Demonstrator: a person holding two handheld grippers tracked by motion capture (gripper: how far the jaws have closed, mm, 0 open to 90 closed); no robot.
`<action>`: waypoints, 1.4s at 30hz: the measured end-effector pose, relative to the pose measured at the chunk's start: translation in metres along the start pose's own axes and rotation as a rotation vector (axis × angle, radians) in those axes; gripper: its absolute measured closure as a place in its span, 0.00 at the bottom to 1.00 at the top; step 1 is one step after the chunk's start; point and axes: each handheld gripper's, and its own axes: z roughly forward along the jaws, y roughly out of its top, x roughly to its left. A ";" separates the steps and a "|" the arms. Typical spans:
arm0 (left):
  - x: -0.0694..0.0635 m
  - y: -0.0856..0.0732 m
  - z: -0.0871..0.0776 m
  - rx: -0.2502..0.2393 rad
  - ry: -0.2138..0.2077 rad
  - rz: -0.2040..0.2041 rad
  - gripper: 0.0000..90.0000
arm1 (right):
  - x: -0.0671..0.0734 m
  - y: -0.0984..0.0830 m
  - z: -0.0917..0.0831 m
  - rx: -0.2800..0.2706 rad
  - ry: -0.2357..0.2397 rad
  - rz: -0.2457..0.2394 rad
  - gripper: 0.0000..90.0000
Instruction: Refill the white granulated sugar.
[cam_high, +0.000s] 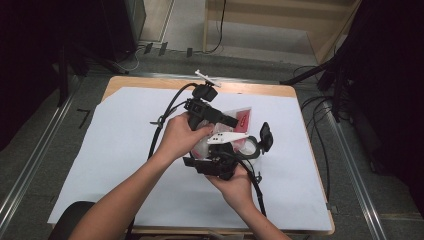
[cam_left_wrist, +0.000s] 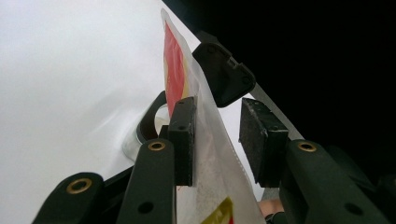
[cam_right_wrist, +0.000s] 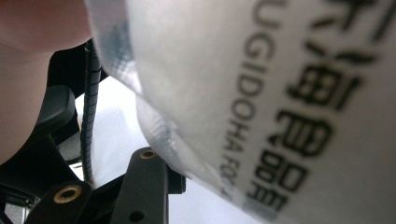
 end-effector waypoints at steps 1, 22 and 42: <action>-0.001 0.000 0.000 -0.002 0.002 0.001 0.75 | 0.000 0.000 0.000 0.000 0.000 0.000 0.72; -0.004 0.000 0.000 0.006 0.013 0.013 0.75 | 0.000 -0.001 -0.001 -0.015 0.009 0.038 0.71; -0.004 0.000 0.001 0.014 0.011 0.014 0.75 | 0.001 -0.002 0.000 -0.012 0.003 0.011 0.71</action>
